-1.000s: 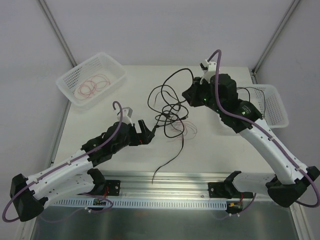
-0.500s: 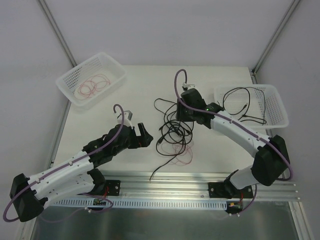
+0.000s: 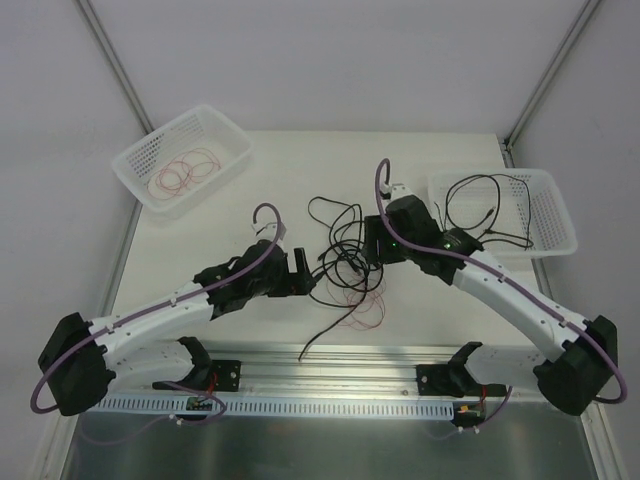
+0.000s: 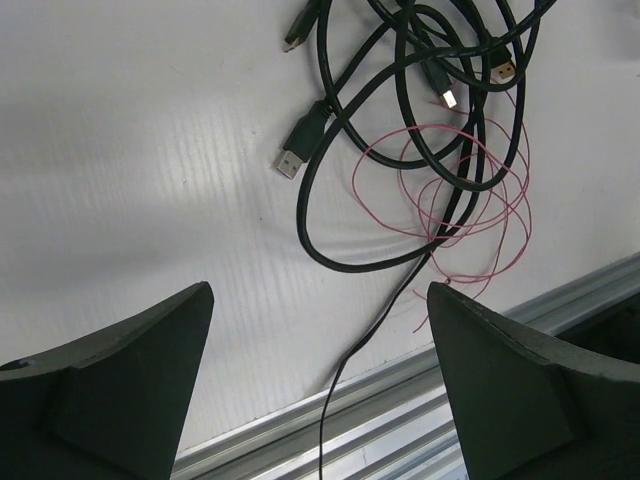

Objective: Untangle the cables

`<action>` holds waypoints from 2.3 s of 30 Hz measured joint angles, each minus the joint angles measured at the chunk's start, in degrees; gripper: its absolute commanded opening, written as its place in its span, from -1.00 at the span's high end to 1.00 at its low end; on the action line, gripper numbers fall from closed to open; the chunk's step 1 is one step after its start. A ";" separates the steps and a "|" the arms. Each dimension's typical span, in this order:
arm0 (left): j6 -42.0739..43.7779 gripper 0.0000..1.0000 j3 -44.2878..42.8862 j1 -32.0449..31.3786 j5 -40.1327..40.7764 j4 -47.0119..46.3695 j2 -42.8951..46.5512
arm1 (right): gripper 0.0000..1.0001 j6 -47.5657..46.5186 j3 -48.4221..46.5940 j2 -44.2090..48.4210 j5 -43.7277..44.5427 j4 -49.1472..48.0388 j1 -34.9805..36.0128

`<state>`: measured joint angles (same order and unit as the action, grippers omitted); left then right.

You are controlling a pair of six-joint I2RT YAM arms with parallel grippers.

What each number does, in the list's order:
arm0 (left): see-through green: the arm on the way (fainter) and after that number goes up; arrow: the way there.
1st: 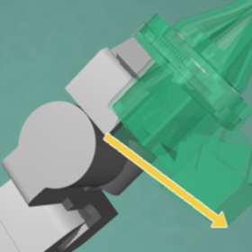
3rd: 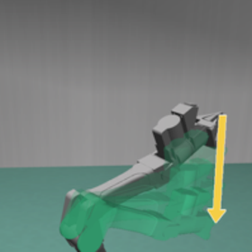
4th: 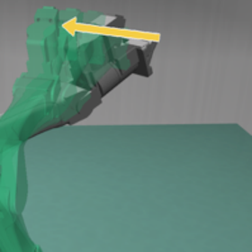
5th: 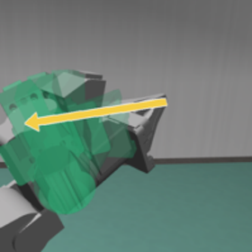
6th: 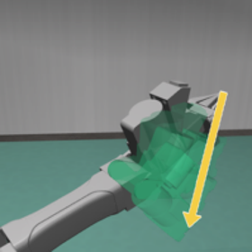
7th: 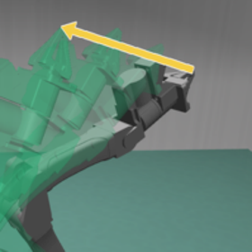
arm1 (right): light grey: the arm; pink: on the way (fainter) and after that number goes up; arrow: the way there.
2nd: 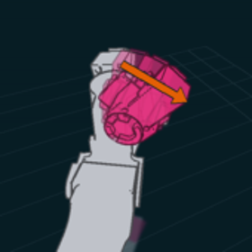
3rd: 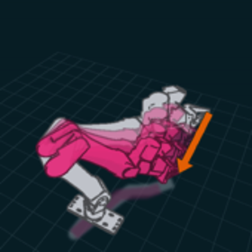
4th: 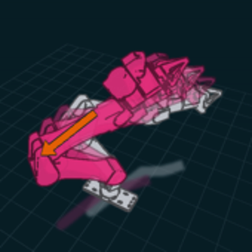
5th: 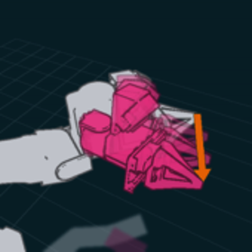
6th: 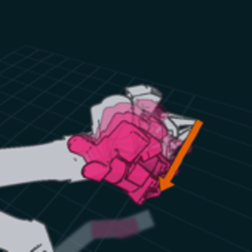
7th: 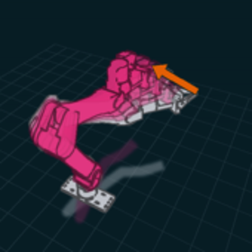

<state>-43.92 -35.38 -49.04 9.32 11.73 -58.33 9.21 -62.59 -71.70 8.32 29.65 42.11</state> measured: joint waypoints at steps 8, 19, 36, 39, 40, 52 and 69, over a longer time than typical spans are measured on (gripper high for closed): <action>-0.26 -0.40 -5.38 0.00 -3.30 -1.88 -13.35 | 0.05 -1.22 19.78 8.61 -5.90 -0.87 -0.92; -1.22 0.46 -9.27 0.00 -3.89 -2.80 -26.73 | 0.22 -7.28 23.50 4.81 -9.68 -9.86 -0.87; -1.97 1.00 -9.27 0.44 -4.15 -2.93 -27.82 | 0.99 -11.58 18.29 -6.56 -12.61 -14.64 0.96; -2.19 1.00 -9.27 2.10 -4.26 -2.21 -27.82 | 0.99 -12.72 14.71 -3.32 -12.17 -8.70 1.03; -2.23 1.00 -9.27 3.39 -4.28 -1.77 -27.82 | 0.99 -13.18 12.50 -1.64 -11.96 -6.27 1.03; -2.38 1.00 -6.75 11.30 -4.26 1.68 -26.73 | 0.99 -20.28 -30.42 15.34 -5.33 12.50 1.01; -0.55 -0.80 -5.84 12.76 -5.11 4.59 -17.29 | 0.99 -21.70 -29.83 21.68 -3.15 7.08 1.01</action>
<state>-44.47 -41.21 -36.27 4.21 16.32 -75.61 -12.49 -92.42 -50.02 5.17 36.73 43.11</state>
